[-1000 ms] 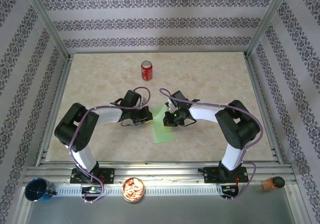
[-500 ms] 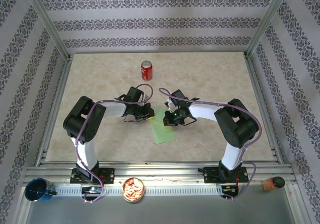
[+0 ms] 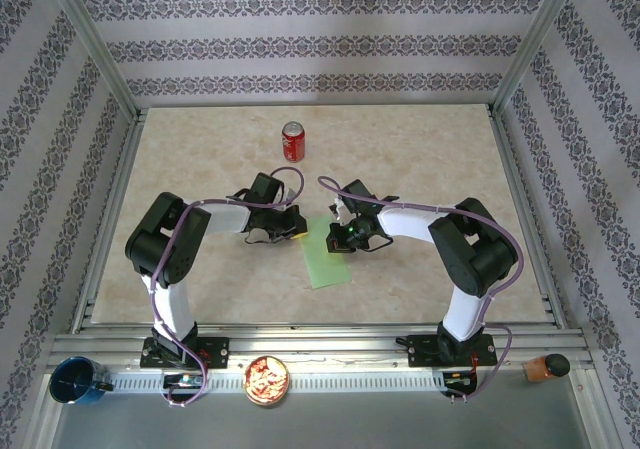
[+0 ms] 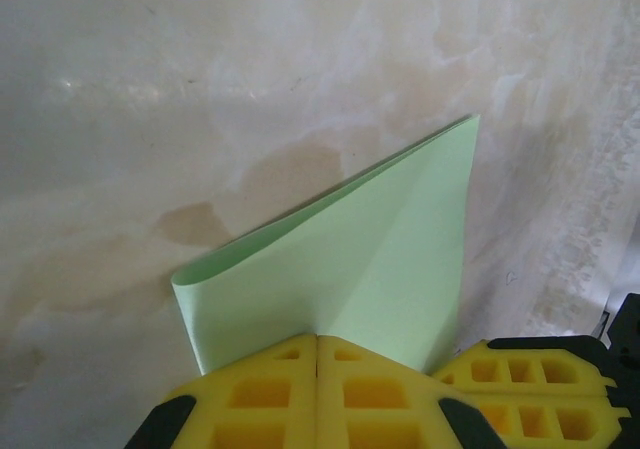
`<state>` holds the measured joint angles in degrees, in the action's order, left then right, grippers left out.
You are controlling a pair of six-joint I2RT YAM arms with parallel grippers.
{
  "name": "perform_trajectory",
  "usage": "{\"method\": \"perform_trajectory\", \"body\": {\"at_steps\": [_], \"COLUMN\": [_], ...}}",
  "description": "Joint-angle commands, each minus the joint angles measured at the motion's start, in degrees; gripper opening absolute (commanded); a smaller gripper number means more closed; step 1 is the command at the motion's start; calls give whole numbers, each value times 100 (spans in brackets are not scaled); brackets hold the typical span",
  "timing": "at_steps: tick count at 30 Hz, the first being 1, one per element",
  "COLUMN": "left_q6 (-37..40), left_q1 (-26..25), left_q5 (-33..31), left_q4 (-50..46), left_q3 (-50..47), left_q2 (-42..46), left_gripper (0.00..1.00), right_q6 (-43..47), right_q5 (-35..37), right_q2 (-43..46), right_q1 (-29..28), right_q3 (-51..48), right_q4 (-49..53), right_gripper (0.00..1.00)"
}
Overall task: Fold a paper plane with a square sheet of paper (pick it up from the middle)
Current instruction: First fold the square sheet of paper in half at the center of the table.
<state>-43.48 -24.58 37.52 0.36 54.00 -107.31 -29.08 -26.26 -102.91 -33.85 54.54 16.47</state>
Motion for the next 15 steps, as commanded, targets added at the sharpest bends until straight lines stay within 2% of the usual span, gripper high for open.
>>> {"method": "perform_trajectory", "body": {"at_steps": [1,11,15], "left_q6": [217,266,301], "left_q1": [118,428,487], "left_q5": [100,-1,-280], "left_q4": [-83,33,-47], "left_q3": [141,37,-17], "left_q2": [129,-220,-263], "left_gripper": [4,4,4], "right_q6": [103,61,43], "right_q5": [359,354,350], "right_q2": [-165,-176,-185], "right_q1": [53,41,32], "right_q3": [-115,-139,-151], "right_q4": [577,559,550], "right_gripper": [0,0,0]}}
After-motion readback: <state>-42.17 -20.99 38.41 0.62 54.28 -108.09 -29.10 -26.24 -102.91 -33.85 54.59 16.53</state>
